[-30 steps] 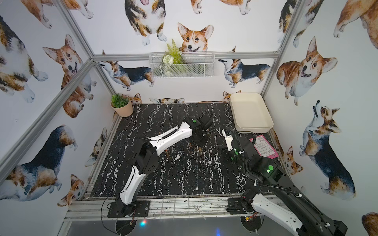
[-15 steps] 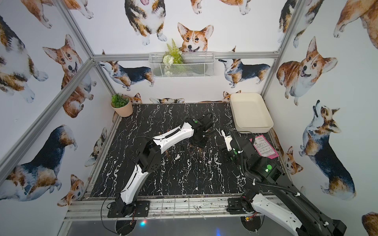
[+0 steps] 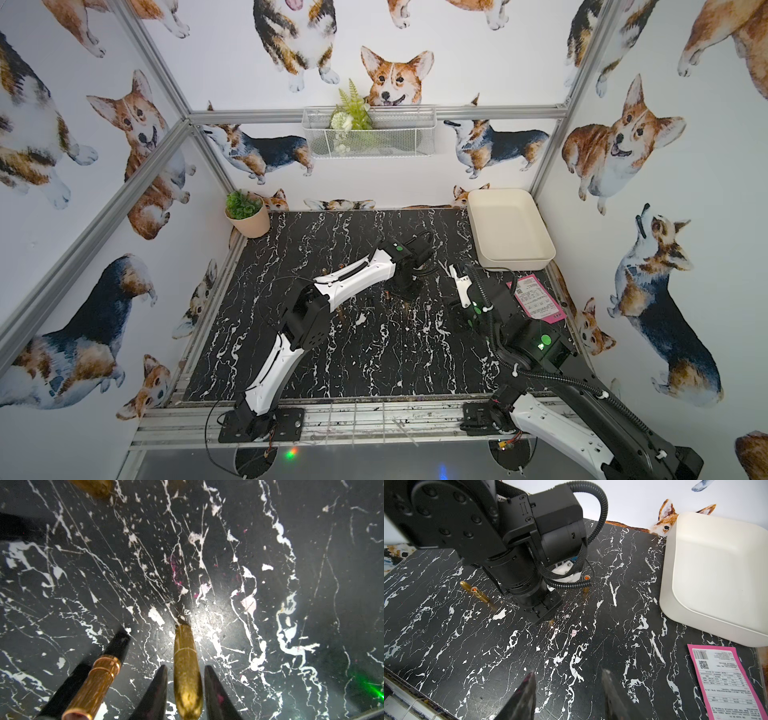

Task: Open the lipstick cap
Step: Pick up the lipstick at the center of the board.

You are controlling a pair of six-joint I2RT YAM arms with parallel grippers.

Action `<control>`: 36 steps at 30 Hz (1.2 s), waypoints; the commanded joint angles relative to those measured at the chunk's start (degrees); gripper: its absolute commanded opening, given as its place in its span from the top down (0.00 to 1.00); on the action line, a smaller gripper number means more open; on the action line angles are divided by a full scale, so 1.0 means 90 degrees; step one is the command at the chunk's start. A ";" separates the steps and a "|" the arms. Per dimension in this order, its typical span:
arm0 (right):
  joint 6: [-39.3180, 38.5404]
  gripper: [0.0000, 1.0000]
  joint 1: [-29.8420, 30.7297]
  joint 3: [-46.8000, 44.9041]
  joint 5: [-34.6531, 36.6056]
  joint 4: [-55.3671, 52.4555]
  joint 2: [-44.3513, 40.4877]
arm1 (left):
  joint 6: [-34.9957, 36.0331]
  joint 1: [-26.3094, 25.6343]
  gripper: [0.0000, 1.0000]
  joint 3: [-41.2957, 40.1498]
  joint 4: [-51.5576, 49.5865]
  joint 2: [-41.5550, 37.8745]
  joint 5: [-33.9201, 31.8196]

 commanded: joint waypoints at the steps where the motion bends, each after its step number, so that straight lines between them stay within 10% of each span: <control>1: 0.0049 0.47 0.0002 -0.0013 -0.0027 0.0176 -0.0020 | 0.0032 0.0014 0.70 0.0088 -0.0105 0.0030 0.0020; 19: 0.0018 0.47 -0.0008 -0.0040 0.0002 0.0137 -0.0045 | 0.0113 0.0025 0.86 0.0259 -0.0482 -0.0090 -0.0071; 36: -0.0591 0.44 -0.0008 0.0161 -0.1507 -0.0124 0.0038 | 0.0167 0.0144 0.87 0.1396 -0.2098 -0.1709 0.2853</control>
